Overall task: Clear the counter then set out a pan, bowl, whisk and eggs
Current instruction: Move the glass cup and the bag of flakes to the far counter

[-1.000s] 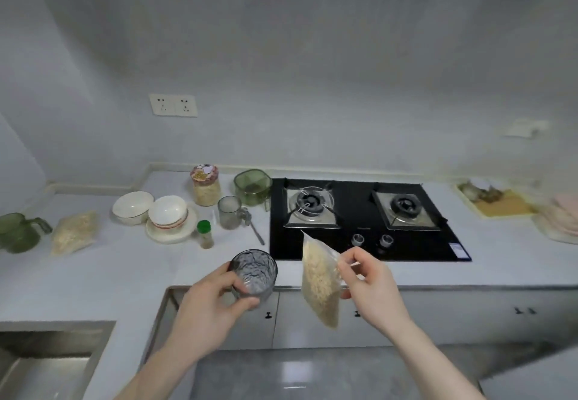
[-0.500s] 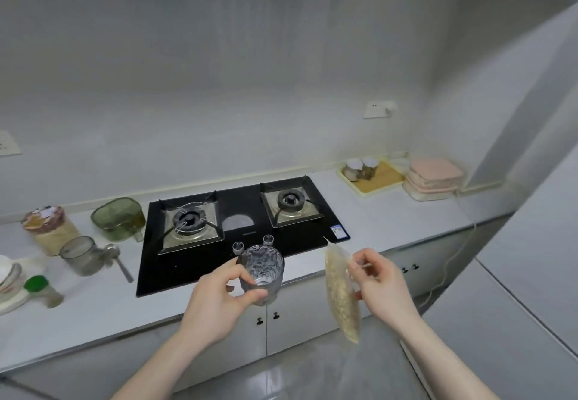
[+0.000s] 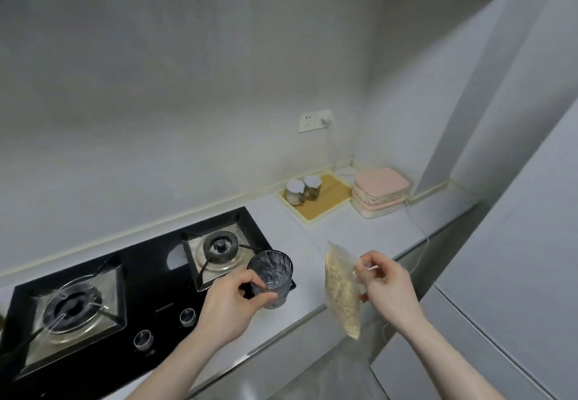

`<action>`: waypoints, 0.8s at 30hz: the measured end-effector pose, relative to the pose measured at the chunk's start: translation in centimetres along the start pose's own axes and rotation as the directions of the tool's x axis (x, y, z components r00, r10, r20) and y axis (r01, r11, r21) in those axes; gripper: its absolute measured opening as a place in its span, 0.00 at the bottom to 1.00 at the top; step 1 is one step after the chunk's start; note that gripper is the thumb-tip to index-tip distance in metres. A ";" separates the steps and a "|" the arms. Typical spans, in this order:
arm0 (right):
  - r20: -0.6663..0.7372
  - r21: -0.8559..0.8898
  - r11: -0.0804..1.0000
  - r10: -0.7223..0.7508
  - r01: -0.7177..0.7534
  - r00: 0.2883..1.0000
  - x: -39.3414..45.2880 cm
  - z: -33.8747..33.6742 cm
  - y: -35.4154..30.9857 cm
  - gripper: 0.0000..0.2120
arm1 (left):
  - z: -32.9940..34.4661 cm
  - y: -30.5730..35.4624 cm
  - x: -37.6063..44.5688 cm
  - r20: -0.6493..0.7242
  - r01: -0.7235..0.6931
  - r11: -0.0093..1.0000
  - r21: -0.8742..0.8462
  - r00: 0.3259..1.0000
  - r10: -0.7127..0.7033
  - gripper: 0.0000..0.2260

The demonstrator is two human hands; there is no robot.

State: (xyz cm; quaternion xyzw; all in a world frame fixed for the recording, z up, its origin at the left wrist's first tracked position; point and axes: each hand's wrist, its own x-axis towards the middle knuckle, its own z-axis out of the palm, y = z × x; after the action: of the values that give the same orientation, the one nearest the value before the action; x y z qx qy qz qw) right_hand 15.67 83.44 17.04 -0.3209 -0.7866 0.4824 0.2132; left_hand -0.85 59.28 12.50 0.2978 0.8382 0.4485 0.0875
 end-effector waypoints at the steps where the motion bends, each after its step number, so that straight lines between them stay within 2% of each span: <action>1: -0.013 0.001 1.000 0.005 -0.005 1.000 1.6 -0.3 0.1 0.10 | 0.8 0.0 2.0 0.011 0.002 1.000 -0.006 1.000 -0.002 0.10; 5: -0.089 -0.017 0.999 0.041 -0.042 0.995 7.2 -2.0 0.7 0.11 | 3.9 0.4 9.7 0.033 0.001 1.000 0.007 0.999 -0.001 0.10; 12: -0.140 -0.097 0.991 0.076 -0.090 0.987 17.0 -5.6 4.0 0.10 | 10.8 2.2 22.0 0.108 0.002 0.996 0.093 0.994 -0.012 0.10; 16: -0.120 -0.092 0.991 0.089 -0.101 0.989 22.5 -6.8 6.4 0.10 | 15.8 3.9 28.2 0.100 0.094 0.994 0.055 0.990 -0.099 0.09; 24: -0.041 -0.016 0.985 0.170 -0.171 0.985 32.3 -9.2 10.3 0.08 | 25.6 5.8 40.2 0.077 0.240 0.966 0.098 0.966 -0.247 0.11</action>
State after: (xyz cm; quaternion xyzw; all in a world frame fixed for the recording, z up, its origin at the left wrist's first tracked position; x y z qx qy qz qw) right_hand 2.04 115.51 12.72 -0.3985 -0.7565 0.4851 0.1833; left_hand -20.27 102.90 7.07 0.2156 0.8827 0.3832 0.1658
